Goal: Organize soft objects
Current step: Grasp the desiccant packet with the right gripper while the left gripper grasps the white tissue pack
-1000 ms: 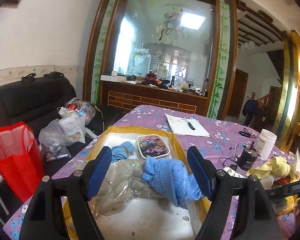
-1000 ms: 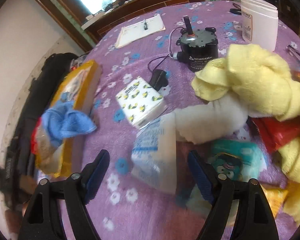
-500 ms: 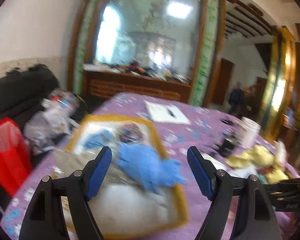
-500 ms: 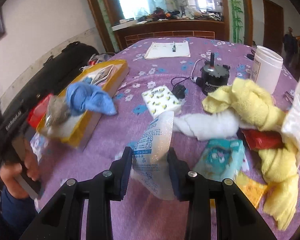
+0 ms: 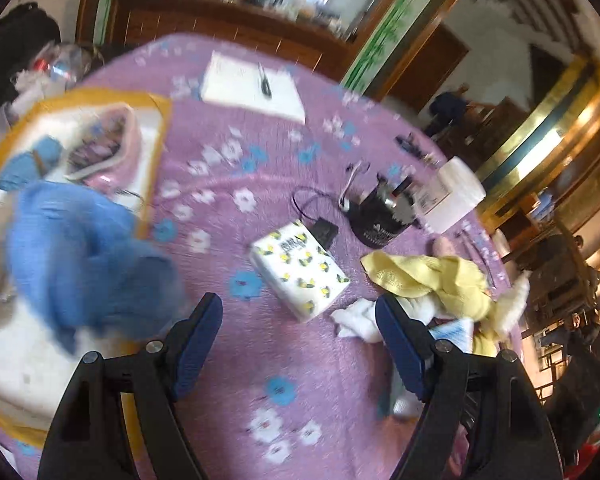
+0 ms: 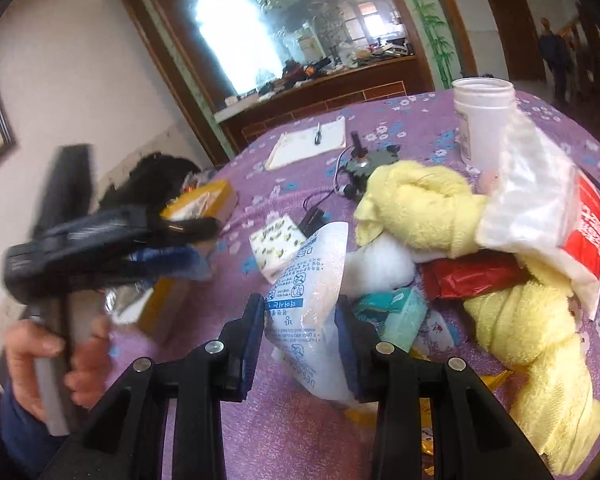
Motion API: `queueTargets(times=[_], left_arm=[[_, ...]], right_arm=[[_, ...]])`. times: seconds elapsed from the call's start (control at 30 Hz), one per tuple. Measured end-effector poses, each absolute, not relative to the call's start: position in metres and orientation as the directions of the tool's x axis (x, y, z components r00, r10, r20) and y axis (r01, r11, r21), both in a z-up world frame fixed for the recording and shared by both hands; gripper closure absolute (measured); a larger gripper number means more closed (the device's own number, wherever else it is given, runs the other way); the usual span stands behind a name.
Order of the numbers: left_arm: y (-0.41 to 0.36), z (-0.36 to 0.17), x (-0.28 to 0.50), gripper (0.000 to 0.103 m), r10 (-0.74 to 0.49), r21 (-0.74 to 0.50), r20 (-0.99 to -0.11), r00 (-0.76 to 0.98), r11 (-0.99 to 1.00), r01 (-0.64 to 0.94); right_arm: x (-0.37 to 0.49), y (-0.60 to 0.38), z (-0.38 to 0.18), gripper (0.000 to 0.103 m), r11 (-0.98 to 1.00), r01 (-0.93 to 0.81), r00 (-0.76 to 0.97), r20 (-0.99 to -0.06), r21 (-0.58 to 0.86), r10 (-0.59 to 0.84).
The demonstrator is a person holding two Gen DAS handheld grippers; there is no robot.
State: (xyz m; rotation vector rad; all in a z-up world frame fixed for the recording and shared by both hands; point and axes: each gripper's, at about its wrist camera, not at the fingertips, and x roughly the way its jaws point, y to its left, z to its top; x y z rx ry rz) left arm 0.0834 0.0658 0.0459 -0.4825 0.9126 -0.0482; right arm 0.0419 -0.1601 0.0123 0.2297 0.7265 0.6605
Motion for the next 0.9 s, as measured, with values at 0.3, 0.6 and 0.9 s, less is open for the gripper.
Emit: queueTargets(times=[0.3, 0.6, 0.9], left_arm=[[0.038, 0.01, 0.142, 0.025, -0.125, -0.311, -0.847, 0.516, 0.905, -0.292], [0.037, 0.006, 0.12, 0.047, -0.132, -0.31, -0.792, 0.596, 0.928, -0.207], [0.021, 0.037, 0.051, 0.047, -0.103, -0.24, -0.7, 0.706, 0.966, -0.098]], right_arm=[[0.038, -0.174, 0.02, 0.065, 0.738, -0.479, 0.557, -0.486, 0.475, 0.674], [0.038, -0.181, 0.018, 0.065, 0.72, -0.47, 0.546, -0.473, 0.511, 0.691], [0.043, -0.178, 0.014, 0.065, 0.729, -0.465, 0.545, -0.486, 0.503, 0.683]])
